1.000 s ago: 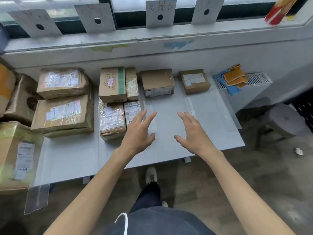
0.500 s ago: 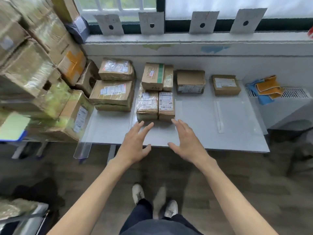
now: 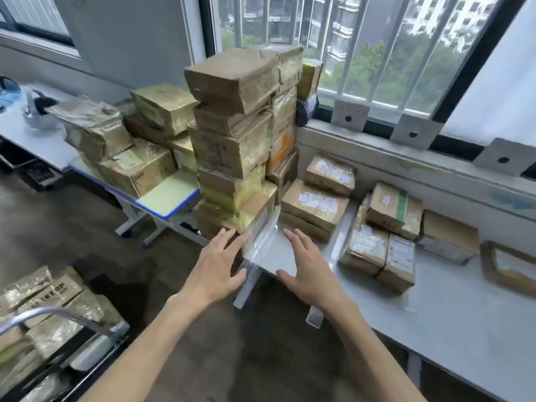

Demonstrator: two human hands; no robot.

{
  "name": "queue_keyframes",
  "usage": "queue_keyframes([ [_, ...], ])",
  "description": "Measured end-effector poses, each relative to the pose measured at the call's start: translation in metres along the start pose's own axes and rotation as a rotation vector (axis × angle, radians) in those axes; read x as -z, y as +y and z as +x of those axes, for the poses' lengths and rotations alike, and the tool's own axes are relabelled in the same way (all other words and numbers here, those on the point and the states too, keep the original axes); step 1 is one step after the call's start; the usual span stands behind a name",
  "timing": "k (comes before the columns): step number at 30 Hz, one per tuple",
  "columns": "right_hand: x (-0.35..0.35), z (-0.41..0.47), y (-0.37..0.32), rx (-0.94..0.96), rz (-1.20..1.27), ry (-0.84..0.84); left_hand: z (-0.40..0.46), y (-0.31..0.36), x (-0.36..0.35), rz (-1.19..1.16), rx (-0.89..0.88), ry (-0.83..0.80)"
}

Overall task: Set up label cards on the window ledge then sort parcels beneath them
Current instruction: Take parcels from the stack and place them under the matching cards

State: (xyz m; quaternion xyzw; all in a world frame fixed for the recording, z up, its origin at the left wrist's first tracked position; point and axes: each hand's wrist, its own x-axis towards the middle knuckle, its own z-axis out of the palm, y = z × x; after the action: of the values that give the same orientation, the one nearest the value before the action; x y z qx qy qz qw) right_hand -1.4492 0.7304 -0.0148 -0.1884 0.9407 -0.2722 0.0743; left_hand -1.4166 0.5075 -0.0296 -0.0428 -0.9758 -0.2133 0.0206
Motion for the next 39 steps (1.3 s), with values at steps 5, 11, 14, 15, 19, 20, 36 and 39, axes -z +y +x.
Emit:
queue_keyframes([
  [5, 0.027, 0.075, -0.084, 0.118, -0.049, 0.126, 0.057, -0.047, 0.109, 0.072, -0.094, 0.151],
  [11, 0.078, 0.137, -0.145, 0.185, -0.091, 0.292, 0.129, -0.050, 0.210, 0.147, -0.229, 0.273],
  [14, 0.090, 0.156, -0.150, 0.199, -0.096, 0.330, 0.163, -0.047, 0.237, 0.248, -0.259, 0.291],
  [15, 0.093, 0.161, -0.148, 0.206, -0.104, 0.338, 0.173, -0.046, 0.243, 0.280, -0.268, 0.297],
  [19, 0.100, 0.186, -0.128, 0.216, -0.103, 0.388, 0.210, -0.034, 0.245, 0.418, -0.277, 0.339],
  [20, 0.101, 0.194, -0.122, 0.204, -0.099, 0.395, 0.219, -0.028, 0.242, 0.454, -0.262, 0.352],
  [36, 0.118, 0.245, -0.070, 0.146, -0.106, 0.442, 0.291, -0.013, 0.184, 0.724, -0.376, 0.491],
  [39, 0.121, 0.241, -0.068, 0.136, -0.091, 0.446, 0.287, -0.013, 0.195, 0.653, -0.474, 0.556],
])
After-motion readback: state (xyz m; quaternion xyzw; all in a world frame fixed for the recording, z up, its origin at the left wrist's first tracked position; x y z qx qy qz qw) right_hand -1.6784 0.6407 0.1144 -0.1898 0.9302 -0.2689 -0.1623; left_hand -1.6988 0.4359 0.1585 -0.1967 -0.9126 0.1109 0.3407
